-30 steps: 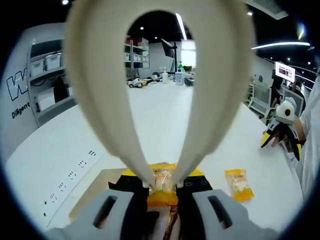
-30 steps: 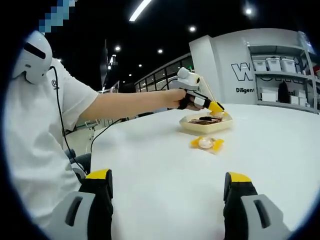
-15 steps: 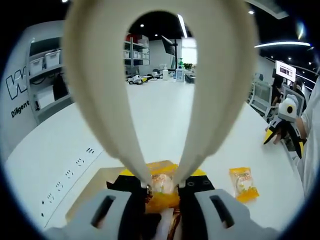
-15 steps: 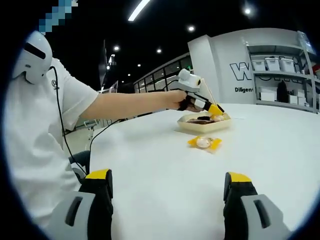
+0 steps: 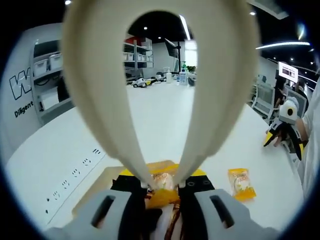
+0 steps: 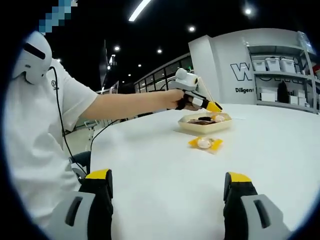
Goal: Place the target food into the container with the food tongs after gripping and lifting it, then release it inside without dropping or visibly crushing the food.
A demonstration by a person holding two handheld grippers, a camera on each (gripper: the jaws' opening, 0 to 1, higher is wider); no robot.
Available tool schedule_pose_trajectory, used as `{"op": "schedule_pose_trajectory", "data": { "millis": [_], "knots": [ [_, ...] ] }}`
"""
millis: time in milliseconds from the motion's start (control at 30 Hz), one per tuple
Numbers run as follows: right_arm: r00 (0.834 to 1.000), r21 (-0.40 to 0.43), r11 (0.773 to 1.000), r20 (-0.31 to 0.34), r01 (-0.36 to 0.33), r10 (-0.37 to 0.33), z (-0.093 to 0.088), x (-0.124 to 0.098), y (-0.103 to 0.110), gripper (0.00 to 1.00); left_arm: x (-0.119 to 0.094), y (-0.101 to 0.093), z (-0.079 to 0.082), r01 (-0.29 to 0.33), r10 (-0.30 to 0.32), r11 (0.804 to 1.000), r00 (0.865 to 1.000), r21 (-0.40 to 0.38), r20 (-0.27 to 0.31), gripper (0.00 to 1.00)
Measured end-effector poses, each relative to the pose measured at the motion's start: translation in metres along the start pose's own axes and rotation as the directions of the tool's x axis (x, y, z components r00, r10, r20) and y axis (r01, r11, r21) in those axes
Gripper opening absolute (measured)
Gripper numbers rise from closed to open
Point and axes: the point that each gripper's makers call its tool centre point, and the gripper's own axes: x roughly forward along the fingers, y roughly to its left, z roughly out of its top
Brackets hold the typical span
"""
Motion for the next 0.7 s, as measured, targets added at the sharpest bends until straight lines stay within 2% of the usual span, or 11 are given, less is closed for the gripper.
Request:
{"op": "schedule_pose_trajectory", "data": {
  "millis": [200, 700],
  "knots": [
    [1.0, -0.001, 1.0, 0.001, -0.002, 0.002, 0.0, 0.001, 0.001, 0.92, -0.012, -0.012, -0.001, 0.002, -0.002, 1.0, 1.0, 0.01, 0.001, 0.23],
    [1.0, -0.016, 1.0, 0.002, -0.017, 0.017, 0.004, 0.006, 0.009, 0.92, -0.04, -0.062, -0.005, 0.025, -0.026, 0.998, 0.999, 0.051, 0.02, 0.23]
  ]
}}
